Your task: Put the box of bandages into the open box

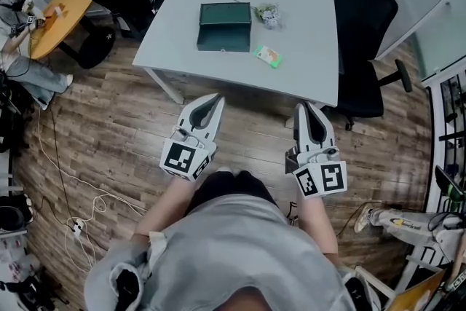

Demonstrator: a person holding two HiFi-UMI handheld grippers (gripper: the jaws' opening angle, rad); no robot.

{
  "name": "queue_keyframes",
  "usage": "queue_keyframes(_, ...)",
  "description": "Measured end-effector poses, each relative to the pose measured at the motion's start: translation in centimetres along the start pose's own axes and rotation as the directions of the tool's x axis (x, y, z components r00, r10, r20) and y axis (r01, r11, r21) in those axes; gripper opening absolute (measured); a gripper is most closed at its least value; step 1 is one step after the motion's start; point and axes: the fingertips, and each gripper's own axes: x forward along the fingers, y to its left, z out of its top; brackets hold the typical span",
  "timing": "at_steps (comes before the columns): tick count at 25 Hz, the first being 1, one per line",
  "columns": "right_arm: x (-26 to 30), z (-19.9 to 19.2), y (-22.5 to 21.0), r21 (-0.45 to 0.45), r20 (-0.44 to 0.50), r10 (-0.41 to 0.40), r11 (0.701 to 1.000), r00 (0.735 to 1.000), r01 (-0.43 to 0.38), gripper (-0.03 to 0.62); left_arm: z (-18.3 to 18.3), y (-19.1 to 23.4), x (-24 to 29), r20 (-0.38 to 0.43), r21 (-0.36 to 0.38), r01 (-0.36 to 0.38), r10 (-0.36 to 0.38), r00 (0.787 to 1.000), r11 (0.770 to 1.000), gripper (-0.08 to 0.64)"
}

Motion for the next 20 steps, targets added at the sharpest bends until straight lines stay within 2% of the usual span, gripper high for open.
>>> queue_keyframes(6, 0.5, 0.0, -1.1, 0.004, 0.001, 0.014, 1.0, 1.0, -0.014, 0.052, 0.0, 0.0, 0.9, 0.0, 0.0, -0.025, 0.025, 1.0, 1.0, 0.021)
queue_keyframes(12, 3.6, -1.5, -2.7, -0.006, -0.006, 0.009, 1.0, 1.0, -0.009, 0.052, -1.9, 2.0, 4.0, 0.0, -0.006, -0.007, 0.007, 1.0, 1.0, 0.021)
queue_keyframes(20, 13.0, -2.2, -5.1, -0.027, 0.015, -0.047, 0.999, 0.999, 0.047, 0.052, -2.0, 9.1, 11.3, 0.006, 0.003, 0.066, -0.066, 0.998, 0.998, 0.021)
